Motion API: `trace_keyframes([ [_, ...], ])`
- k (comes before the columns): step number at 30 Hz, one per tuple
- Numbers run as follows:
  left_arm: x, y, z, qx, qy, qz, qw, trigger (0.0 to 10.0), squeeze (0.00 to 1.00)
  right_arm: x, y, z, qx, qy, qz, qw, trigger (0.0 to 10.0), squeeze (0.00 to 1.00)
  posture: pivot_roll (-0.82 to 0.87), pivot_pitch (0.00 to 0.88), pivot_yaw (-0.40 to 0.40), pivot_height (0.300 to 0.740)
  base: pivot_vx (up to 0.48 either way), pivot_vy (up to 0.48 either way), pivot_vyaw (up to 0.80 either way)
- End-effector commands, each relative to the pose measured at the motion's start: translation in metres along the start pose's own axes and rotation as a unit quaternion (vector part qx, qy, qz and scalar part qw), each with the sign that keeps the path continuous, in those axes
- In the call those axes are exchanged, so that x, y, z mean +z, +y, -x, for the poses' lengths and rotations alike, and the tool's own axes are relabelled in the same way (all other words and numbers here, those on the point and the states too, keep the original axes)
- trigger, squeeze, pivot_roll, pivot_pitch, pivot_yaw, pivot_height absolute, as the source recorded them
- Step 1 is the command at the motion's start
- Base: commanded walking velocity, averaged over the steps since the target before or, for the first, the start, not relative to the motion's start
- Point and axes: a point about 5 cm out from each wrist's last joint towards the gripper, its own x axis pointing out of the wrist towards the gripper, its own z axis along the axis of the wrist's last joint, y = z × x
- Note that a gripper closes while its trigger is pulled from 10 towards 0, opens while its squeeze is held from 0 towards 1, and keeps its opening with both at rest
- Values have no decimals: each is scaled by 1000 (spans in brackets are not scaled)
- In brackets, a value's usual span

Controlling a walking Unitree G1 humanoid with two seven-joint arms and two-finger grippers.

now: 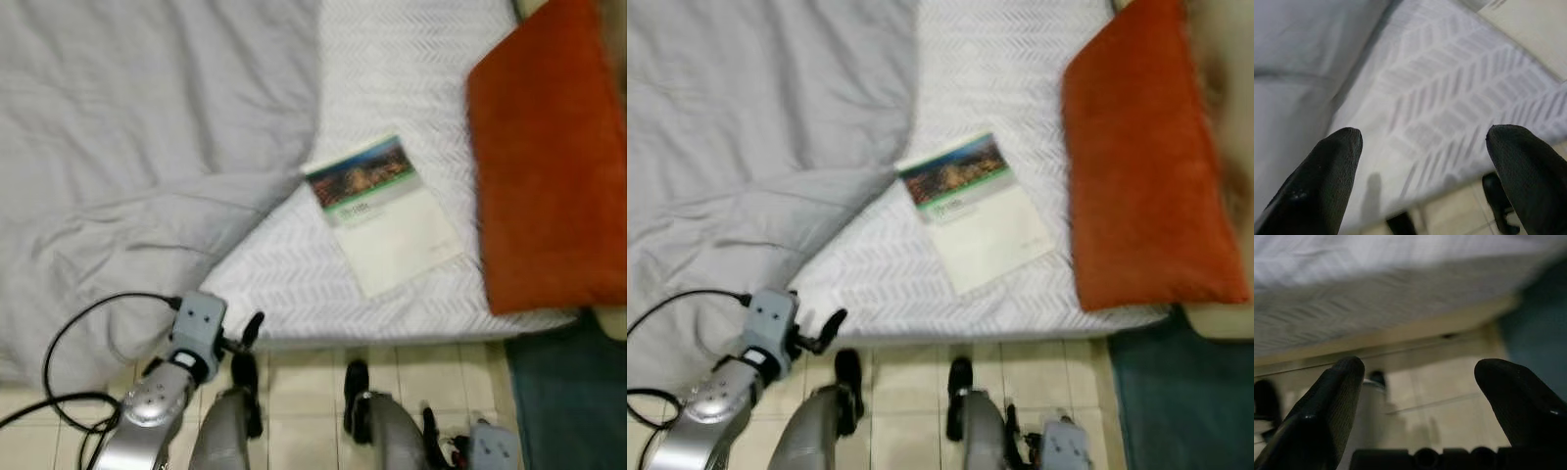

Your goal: Clean up the room

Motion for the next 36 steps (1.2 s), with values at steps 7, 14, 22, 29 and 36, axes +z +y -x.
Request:
trace_keyframes([
  [7,-28,-18,-42,-33,19,21,999,10000,0,33,-14,42,-14,-54,40,998,10000,1000,-243,411,-30,740,0,0,0],
  [14,-8,-14,-69,5,-50,40,998,10000,0,59,-22,55,-24,-84,24,996,10000,1000,-329,318,-9,740,0,0,0],
  [22,7,-53,-98,-68,-61,80,993,10000,0,55,-6,66,20,-57,-40,997,10000,1000,-411,294,30,740,0,0,0],
  [29,10,-72,-110,-86,-3,119,989,10000,0,44,6,64,57,-9,-21,998,10000,0,-434,298,60,740,0,0,-297],
  [36,11,-69,-111,-81,-5,92,992,10000,0,45,5,55,52,-11,-31,998,10000,0,-417,280,70,740,0,0,-788],
])
